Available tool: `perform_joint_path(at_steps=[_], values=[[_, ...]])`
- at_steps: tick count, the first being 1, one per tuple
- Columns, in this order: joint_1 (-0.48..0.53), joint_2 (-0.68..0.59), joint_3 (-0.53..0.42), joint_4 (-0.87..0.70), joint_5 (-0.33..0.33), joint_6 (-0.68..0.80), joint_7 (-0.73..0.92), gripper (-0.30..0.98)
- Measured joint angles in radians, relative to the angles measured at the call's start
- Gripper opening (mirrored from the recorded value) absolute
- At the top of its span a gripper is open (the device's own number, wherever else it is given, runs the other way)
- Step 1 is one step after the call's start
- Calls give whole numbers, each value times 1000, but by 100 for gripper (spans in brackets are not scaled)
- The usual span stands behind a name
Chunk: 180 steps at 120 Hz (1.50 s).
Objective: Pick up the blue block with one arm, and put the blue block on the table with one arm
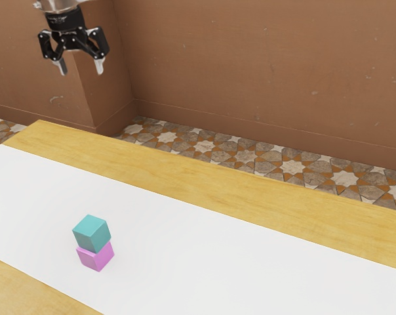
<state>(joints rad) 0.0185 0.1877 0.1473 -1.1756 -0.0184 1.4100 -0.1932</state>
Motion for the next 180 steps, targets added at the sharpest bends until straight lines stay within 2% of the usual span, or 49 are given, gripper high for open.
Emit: perform_joint_path(at_steps=[32,38,46,60,82,92,103,113,118,124,131,151,165,180], values=[[0,-26,-2,27,-3,20,0,69],[18,-112,-71,95,9,14,0,69],[10,-162,-159,123,18,2,6,69],[-114,-177,-201,133,-2,-26,31,69],[-359,-164,-176,110,-3,-41,62,69],[-368,-171,-197,-19,38,-1,69,68],[-353,-184,-201,-255,64,40,69,69],[-354,-128,-174,-349,75,93,52,68],[-287,-87,-168,-368,78,134,44,68],[-134,-38,-157,-396,80,193,35,68],[-18,-30,-142,-506,71,284,27,68],[-1,-151,-126,-833,46,531,15,69],[-11,-277,-125,-987,80,620,81,69],[-5,-358,-108,-1121,92,695,160,69]])
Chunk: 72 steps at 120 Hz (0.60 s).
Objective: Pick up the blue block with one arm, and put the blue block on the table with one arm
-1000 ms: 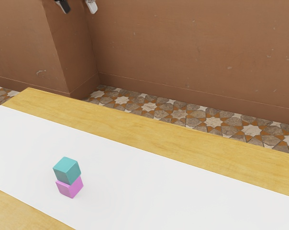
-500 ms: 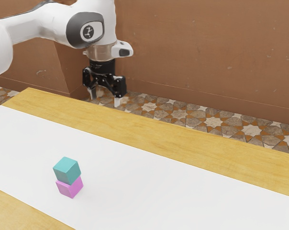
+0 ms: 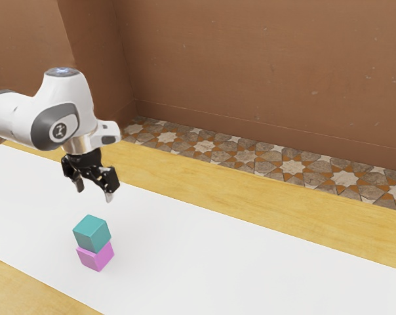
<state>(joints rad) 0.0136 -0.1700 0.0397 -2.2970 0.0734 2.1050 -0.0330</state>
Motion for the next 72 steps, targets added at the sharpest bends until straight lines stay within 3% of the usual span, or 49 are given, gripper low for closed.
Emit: perform_joint_path(at_steps=[32,72], values=[[2,-73,34,-168,-29,126,121,69],[1,-132,35,-261,-69,180,210,69]])
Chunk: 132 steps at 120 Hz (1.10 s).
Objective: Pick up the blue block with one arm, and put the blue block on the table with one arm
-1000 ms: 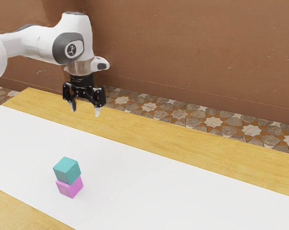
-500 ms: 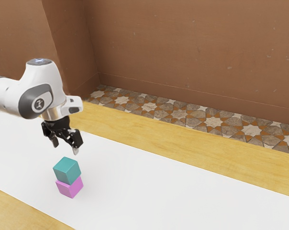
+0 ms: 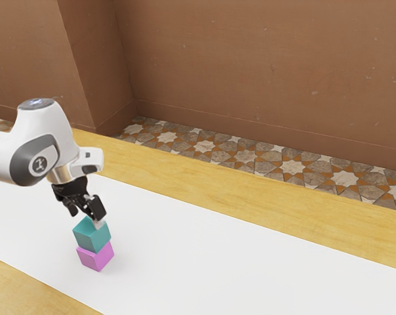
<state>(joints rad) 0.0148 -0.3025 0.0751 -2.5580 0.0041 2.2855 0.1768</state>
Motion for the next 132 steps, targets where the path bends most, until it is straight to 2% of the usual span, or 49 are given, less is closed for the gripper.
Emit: perform_joint_path(at_steps=[18,99,132], values=[[-1,-33,-4,-23,-3,-4,24,69],[3,-12,14,-23,-2,27,81,69],[5,46,18,-23,-8,73,85,69]])
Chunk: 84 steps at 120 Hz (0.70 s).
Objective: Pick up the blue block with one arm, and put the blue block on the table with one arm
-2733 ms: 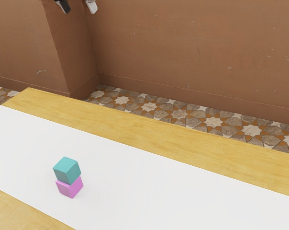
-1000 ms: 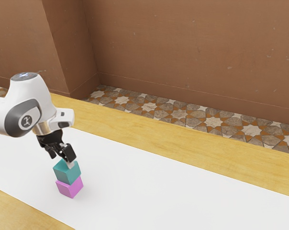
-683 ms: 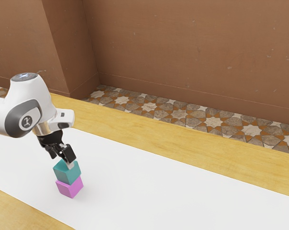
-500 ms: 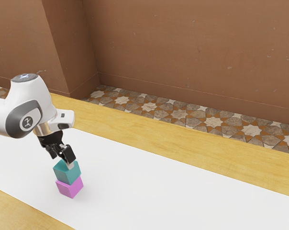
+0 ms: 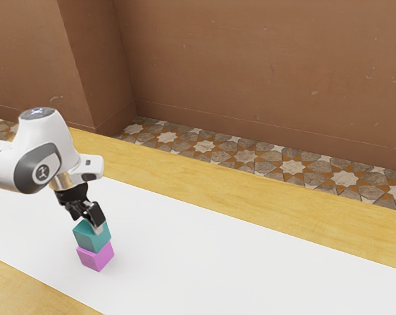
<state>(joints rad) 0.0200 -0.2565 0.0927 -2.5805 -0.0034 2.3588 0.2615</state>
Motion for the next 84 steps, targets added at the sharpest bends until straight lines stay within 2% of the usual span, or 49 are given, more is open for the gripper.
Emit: perform_joint_path(at_steps=[84], values=[[0,81,2,1,-29,86,-8,69]])
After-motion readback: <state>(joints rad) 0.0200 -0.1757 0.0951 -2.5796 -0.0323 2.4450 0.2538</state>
